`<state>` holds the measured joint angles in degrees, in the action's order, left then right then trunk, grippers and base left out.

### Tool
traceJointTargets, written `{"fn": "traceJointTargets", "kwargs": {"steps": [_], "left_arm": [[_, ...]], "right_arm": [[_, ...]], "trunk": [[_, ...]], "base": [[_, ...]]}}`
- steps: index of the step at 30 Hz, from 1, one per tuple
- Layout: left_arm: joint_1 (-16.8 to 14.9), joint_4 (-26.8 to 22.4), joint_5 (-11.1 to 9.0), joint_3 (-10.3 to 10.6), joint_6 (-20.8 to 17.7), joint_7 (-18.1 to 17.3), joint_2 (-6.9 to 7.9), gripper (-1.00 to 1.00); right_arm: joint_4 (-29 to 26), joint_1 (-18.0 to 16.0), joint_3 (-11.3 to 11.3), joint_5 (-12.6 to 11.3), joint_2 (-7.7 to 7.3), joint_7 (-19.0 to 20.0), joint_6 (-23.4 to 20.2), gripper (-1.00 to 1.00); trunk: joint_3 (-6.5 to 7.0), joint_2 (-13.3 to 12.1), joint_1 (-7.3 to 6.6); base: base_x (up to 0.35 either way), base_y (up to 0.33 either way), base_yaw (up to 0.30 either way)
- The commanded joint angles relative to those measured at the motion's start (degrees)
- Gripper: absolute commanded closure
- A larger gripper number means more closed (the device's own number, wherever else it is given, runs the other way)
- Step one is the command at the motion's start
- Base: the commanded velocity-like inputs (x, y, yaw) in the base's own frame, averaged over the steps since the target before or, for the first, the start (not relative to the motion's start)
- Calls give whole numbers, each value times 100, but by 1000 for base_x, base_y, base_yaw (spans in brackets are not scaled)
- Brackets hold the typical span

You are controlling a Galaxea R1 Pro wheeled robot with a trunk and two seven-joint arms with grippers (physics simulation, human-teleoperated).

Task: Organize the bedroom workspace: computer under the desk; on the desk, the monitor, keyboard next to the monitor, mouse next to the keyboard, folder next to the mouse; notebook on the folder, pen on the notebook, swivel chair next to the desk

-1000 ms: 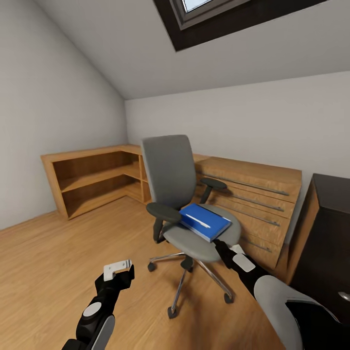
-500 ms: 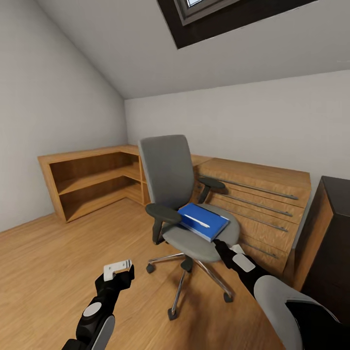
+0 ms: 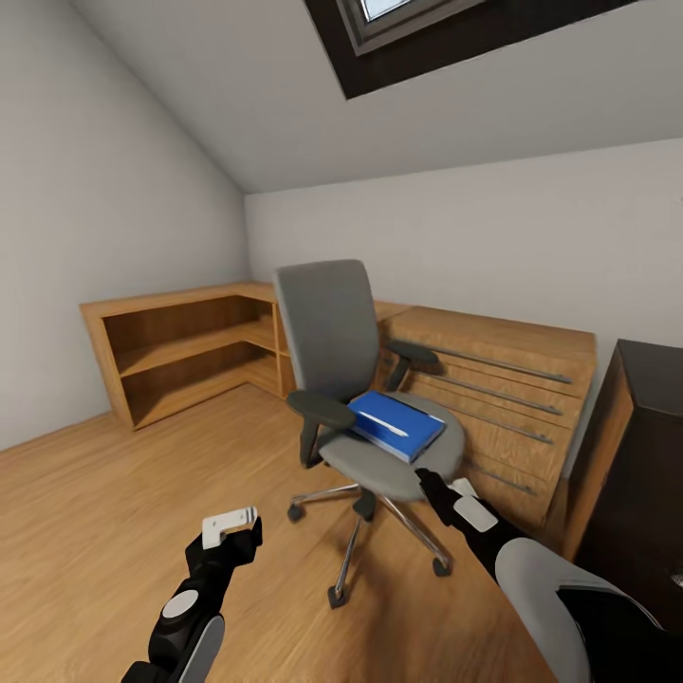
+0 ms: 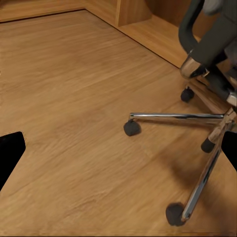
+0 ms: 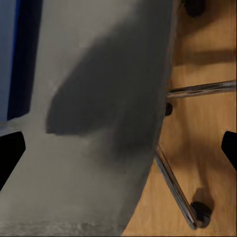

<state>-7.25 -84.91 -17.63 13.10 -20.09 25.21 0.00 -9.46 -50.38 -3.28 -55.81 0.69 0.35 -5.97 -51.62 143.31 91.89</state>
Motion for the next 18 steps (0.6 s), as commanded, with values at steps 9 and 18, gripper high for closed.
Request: {"fn": "traceJointTargets", "kwargs": {"steps": [9,18], "left_arm": [[-4,-8,-48,9,-18,46,0,-100],[-6,-5,-48,9,-53,46,0,-100]], "right_arm": [[8,2,3,0,1,-1,-7,-100],[9,2,1,4,6,-8,13,-100]], "trunk": [[-7,2,-4],[-7,2,-4]], "base": [[-195,-15,0],[-299,-47,0]]}}
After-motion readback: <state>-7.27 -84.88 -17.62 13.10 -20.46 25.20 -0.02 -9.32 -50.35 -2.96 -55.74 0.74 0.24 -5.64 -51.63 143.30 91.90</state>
